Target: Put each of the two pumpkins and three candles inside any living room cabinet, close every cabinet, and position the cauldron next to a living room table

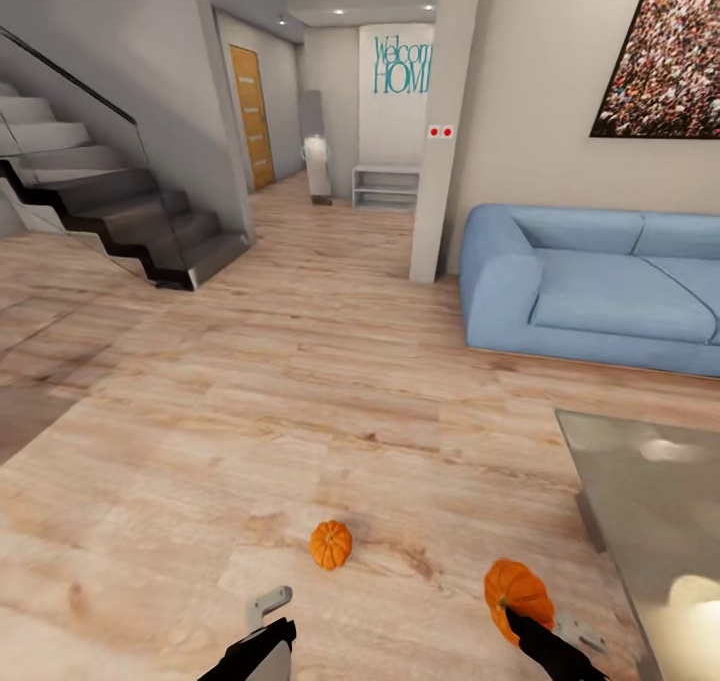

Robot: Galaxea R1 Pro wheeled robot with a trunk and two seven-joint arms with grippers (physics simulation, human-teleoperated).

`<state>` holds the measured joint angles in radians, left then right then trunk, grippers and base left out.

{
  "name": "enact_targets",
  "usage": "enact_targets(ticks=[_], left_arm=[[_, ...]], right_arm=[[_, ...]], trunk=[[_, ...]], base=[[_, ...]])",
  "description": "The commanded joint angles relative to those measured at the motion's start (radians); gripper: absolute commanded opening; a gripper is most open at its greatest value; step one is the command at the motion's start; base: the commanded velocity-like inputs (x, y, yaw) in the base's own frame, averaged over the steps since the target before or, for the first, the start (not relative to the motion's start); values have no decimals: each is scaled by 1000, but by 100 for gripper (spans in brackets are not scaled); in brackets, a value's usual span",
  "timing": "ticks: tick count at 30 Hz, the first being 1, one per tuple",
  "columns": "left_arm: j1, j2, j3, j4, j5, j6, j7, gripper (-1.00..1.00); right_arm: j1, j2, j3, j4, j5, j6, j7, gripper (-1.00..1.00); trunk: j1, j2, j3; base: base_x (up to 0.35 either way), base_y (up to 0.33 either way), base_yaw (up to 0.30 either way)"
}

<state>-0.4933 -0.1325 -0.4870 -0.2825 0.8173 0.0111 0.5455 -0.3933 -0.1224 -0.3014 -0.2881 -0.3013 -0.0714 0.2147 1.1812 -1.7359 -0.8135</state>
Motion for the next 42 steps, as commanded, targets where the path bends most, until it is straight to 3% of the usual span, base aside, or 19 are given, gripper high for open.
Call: enact_targets(ticks=[1, 13, 42], left_arm=[[-1, 1, -8, -1, 6, 1, 7, 100], [-1, 1, -8, -1, 6, 1, 7, 100], [-1, 2, -8, -1, 7, 1, 7, 100]], right_arm=[[-1, 1, -3, 1, -9, -2, 7, -100], [-1, 3, -6, 1, -12, -1, 5, -100], [-1, 3, -5, 1, -10, 3, 6, -100]], trunk=[[1, 0, -1], [1, 0, -1], [1, 0, -1]], base=[[347, 0, -1], [315, 23, -17], [65, 21, -273]])
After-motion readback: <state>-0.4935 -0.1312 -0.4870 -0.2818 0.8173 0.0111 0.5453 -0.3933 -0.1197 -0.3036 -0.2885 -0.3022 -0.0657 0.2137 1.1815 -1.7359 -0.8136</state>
